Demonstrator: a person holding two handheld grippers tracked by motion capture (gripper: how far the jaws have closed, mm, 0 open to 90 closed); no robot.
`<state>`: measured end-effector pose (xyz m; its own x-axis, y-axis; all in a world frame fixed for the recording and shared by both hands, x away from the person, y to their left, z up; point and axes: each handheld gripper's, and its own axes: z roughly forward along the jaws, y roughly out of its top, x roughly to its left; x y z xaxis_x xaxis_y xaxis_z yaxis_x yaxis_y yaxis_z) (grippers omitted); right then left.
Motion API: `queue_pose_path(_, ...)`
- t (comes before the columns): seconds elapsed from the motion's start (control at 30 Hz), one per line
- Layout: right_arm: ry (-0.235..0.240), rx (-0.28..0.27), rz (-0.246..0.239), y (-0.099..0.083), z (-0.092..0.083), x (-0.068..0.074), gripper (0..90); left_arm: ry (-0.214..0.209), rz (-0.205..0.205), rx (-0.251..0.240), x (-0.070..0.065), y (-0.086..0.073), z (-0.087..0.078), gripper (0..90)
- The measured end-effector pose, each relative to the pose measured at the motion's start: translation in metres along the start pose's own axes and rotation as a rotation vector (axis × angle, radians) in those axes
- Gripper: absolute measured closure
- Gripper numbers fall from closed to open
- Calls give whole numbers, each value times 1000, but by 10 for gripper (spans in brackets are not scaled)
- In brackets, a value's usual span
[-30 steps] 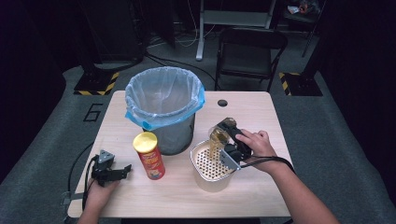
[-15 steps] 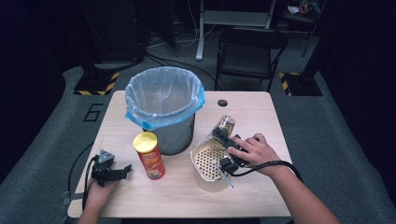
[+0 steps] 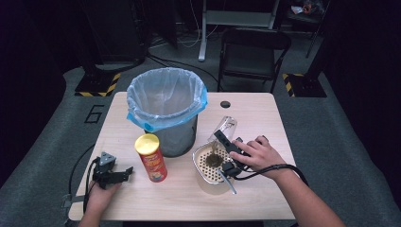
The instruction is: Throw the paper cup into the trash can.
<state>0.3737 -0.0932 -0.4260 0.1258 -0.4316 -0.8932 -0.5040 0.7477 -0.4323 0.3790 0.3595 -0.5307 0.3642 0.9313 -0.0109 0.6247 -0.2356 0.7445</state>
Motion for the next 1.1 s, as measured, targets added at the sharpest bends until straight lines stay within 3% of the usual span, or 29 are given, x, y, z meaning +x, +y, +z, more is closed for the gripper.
queue_pose_path(0.13, -15, -2, 6, 1, -2, -1, 414, 0, 0, 0, 0, 0, 0, 141)
queue_pose_path(0.3, 2, -12, 1, 1, -2, -2, 414, 0, 0, 0, 0, 0, 0, 141)
queue_pose_path(1.1, -7, -24, 10, 2, -4, -3, 413, 0, 0, 0, 0, 0, 0, 141)
